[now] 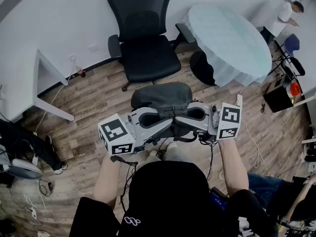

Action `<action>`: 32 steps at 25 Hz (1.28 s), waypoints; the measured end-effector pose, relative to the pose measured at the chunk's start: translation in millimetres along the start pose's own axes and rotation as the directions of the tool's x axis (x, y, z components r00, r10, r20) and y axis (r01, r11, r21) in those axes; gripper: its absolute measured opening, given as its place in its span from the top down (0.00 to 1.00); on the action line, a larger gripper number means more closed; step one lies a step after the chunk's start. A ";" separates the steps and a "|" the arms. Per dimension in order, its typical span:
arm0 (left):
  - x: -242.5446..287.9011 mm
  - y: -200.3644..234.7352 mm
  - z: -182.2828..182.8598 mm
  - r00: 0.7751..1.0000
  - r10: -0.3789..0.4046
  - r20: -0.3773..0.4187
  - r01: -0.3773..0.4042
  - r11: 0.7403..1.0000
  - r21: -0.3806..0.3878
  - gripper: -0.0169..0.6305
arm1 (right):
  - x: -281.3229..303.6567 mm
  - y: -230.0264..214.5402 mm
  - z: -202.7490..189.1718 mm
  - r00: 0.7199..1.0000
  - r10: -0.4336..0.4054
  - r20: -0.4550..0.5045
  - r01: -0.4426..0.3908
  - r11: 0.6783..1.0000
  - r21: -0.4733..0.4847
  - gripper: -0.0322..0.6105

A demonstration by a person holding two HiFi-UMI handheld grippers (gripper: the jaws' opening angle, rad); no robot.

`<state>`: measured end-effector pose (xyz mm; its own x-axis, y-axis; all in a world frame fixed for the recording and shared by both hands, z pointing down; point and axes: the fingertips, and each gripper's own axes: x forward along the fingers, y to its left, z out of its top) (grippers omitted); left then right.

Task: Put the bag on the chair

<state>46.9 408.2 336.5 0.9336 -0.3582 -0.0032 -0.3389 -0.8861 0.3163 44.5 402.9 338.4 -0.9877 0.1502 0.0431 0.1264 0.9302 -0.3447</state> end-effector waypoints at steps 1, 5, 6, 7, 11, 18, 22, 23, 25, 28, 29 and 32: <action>0.4 -0.6 0.0 1.000 -0.001 0.005 0.001 1.000 0.004 0.92 | -0.6 0.3 -0.3 1.000 0.002 -0.006 -0.002 1.000 -0.005 0.88; -0.3 2.5 0.1 1.000 0.008 0.025 -0.008 1.000 0.016 0.92 | 0.8 -3.0 -0.3 1.000 0.009 -0.014 -0.009 1.000 -0.002 0.88; -0.7 5.5 0.7 1.000 0.012 0.028 -0.012 1.000 0.016 0.92 | 1.8 -5.8 0.4 1.000 0.008 -0.011 -0.008 1.000 0.007 0.88; -1.2 9.1 1.6 0.999 0.015 0.030 -0.015 1.000 0.015 0.92 | 2.9 -9.2 1.5 1.000 0.007 -0.008 -0.007 1.000 0.015 0.88; -1.3 11.3 0.4 0.999 0.031 0.024 -0.032 0.999 0.021 0.92 | 4.0 -11.6 -0.2 1.000 0.012 -0.004 -0.012 1.000 0.019 0.88; 1.3 21.1 -4.5 0.997 0.068 0.024 -0.068 0.997 0.028 0.92 | 3.6 -21.8 -4.6 0.999 0.027 -0.017 -0.027 1.000 -0.004 0.88; 5.3 36.7 -2.1 0.998 0.067 0.010 -0.068 0.996 0.051 0.92 | 3.7 -37.5 -1.4 1.000 0.014 -0.001 -0.014 1.000 -0.019 0.88; 7.0 38.0 -3.8 0.998 0.068 0.011 -0.068 0.996 0.059 0.92 | 2.4 -39.2 -2.9 1.000 0.012 0.003 -0.012 1.000 -0.028 0.88; 11.1 46.3 -3.9 0.998 0.069 0.013 -0.070 0.996 0.063 0.92 | 0.3 -48.2 -2.5 1.000 0.010 0.004 -0.010 0.999 -0.039 0.88; 17.1 87.2 14.3 0.997 0.074 0.007 -0.075 0.997 0.027 0.92 | 4.3 -88.5 16.6 1.000 0.010 0.000 -0.010 1.000 -0.023 0.88; 18.8 103.6 19.9 0.997 0.080 0.005 -0.080 0.997 0.011 0.92 | 6.2 -104.3 23.1 1.000 0.011 -0.001 -0.011 1.000 -0.016 0.88; 28.0 146.2 25.8 0.995 0.098 0.007 -0.097 0.995 -0.024 0.92 | 6.1 -147.2 31.3 1.000 0.013 -0.012 -0.013 1.000 -0.011 0.88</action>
<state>20.5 261.0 358.2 0.8953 -0.4449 0.0211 -0.4252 -0.8397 0.3378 17.0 256.4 360.0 -0.9849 0.1661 0.0496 0.1403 0.9318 -0.3348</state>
